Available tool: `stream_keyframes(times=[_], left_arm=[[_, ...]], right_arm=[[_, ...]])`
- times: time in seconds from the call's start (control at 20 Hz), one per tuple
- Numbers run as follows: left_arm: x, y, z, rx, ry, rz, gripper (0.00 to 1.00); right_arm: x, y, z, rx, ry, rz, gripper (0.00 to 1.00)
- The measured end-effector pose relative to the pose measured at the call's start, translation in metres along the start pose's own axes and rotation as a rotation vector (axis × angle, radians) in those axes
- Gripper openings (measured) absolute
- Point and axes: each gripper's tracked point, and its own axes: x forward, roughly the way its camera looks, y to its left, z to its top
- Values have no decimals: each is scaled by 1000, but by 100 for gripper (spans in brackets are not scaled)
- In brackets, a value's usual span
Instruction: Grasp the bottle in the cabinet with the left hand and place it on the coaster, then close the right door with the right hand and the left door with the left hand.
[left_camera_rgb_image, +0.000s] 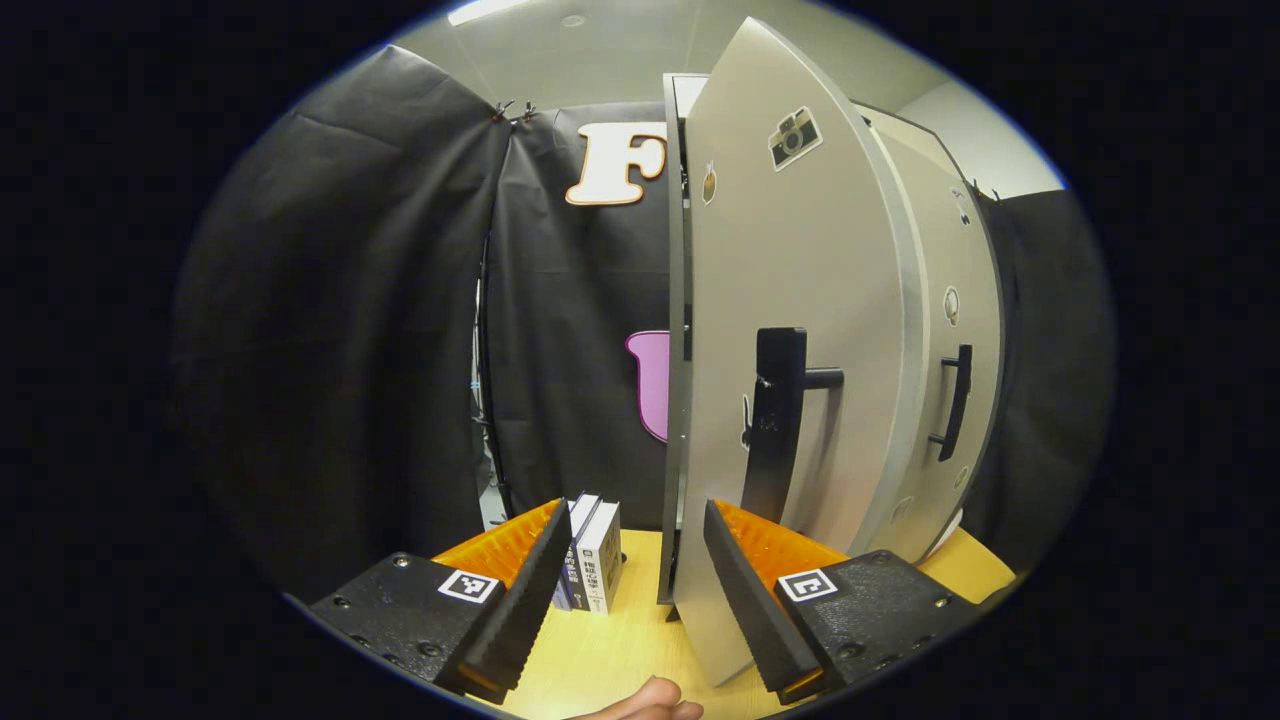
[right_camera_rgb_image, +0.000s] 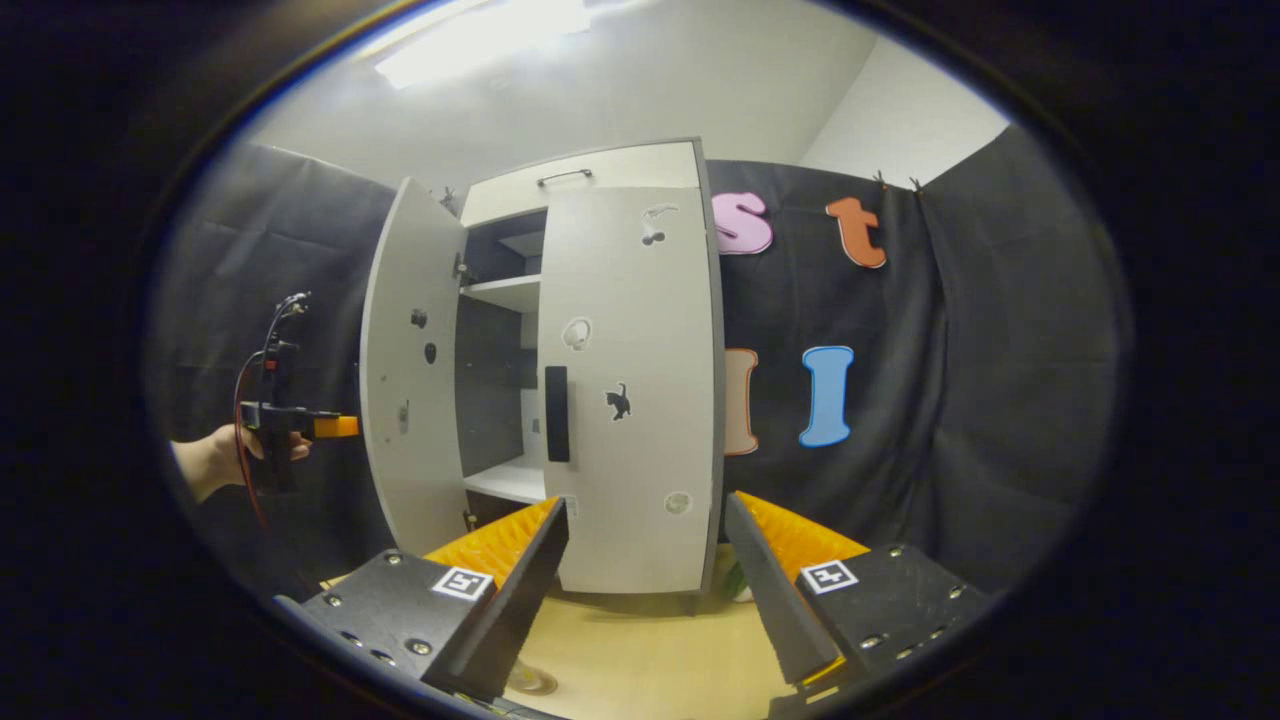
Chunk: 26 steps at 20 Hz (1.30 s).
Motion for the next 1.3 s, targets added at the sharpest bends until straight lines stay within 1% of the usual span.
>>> stream_keyframes(times=[0.05, 0.1, 0.25, 0.3, 0.35, 0.55, 0.6, 0.75, 0.8, 0.85, 0.9, 0.95, 1.05, 1.1, 1.15, 1.2, 1.3], left_arm=[[1, -5, -1, 2, 3, -11, 84], [2, -12, -1, 8, 4, -27, 87], [6, -26, 3, 2, -5, -38, 87], [7, -30, 5, 8, -7, -42, 87], [9, -35, 5, 11, -9, -49, 87], [14, -54, 7, 30, -6, -65, 87], [15, -61, 8, 40, -4, -70, 87], [15, -84, 20, 63, -35, -103, 87], [14, -94, 25, 70, -41, -116, 87], [14, -103, 30, 72, -45, -126, 87], [11, -112, 34, 74, -48, -132, 89], [7, -118, 41, 73, -55, -129, 89], [-10, -138, 50, 59, -67, -141, 89], [-20, -149, 52, 47, -71, -155, 89], [-33, -157, 54, 37, -77, -165, 90], [-46, -164, 58, 28, -85, -172, 92], [-71, -173, 59, 19, -95, -178, 93]], right_arm=[[-3, 0, -1, -5, 2, -4, 92], [-6, -3, -3, -9, 7, -15, 96], [-23, -12, -4, -1, 12, -51, 96], [-31, -15, -6, 5, 16, -60, 92], [-38, -17, -6, 7, 18, -68, 96], [-65, -30, -6, 14, 16, -118, 96], [-73, -30, -9, 17, 16, -128, 92], [-95, -25, -14, 40, 24, -143, 92], [-102, -22, -17, 47, 29, -142, 96], [-109, -19, -19, 49, 35, -140, 92], [-115, -17, -20, 47, 38, -141, 96], [-122, -17, -21, 44, 40, -142, 92], [-132, -14, -20, 46, 39, -136, 92], [-136, -12, -18, 50, 36, -132, 96], [-139, -12, -16, 56, 31, -128, 92], [-142, -11, -14, 63, 24, -124, 96], [-145, -8, -8, 84, 8, -109, 96]])
